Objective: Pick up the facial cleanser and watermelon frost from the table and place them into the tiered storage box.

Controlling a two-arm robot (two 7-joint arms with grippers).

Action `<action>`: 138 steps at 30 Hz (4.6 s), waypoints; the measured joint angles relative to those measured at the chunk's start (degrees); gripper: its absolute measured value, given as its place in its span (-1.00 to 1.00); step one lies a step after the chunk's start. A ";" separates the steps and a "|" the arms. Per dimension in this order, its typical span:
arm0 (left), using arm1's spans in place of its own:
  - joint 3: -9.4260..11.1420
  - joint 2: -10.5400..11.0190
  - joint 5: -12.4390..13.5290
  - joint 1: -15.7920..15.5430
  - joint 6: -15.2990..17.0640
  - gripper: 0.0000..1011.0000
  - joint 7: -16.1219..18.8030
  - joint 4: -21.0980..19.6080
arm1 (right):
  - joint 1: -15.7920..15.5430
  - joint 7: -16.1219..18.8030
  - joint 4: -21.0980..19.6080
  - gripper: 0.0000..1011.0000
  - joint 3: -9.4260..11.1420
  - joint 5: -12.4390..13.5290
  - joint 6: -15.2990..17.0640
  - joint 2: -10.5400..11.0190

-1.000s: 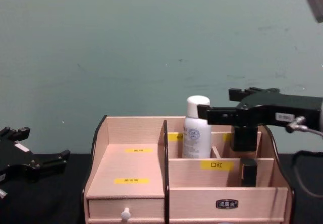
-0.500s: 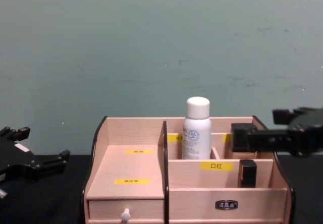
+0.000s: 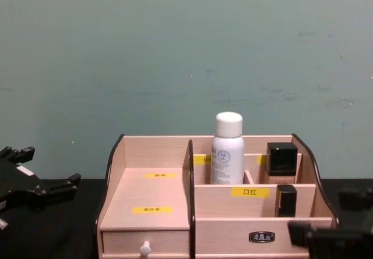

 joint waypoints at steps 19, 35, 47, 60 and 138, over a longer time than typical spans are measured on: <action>0.00 0.00 0.00 0.00 0.00 0.98 0.00 0.00 | 0.74 -1.59 4.88 0.98 -3.21 -5.48 3.98 -4.03; 0.00 0.00 0.00 0.00 0.00 0.98 0.00 0.00 | 3.48 0.15 8.77 0.98 -4.52 -7.68 4.97 -7.39; 0.00 0.00 0.00 0.00 0.00 0.98 0.00 0.00 | 4.78 1.93 11.27 0.98 -4.73 -9.14 4.63 -9.30; 0.00 0.00 0.00 0.00 0.00 0.98 0.00 0.00 | 6.69 3.31 14.52 0.98 -5.18 -10.56 4.07 -11.48; 0.00 0.00 0.00 0.00 0.00 0.98 0.00 0.00 | 9.05 4.44 18.74 0.44 -5.66 -14.69 3.24 -14.44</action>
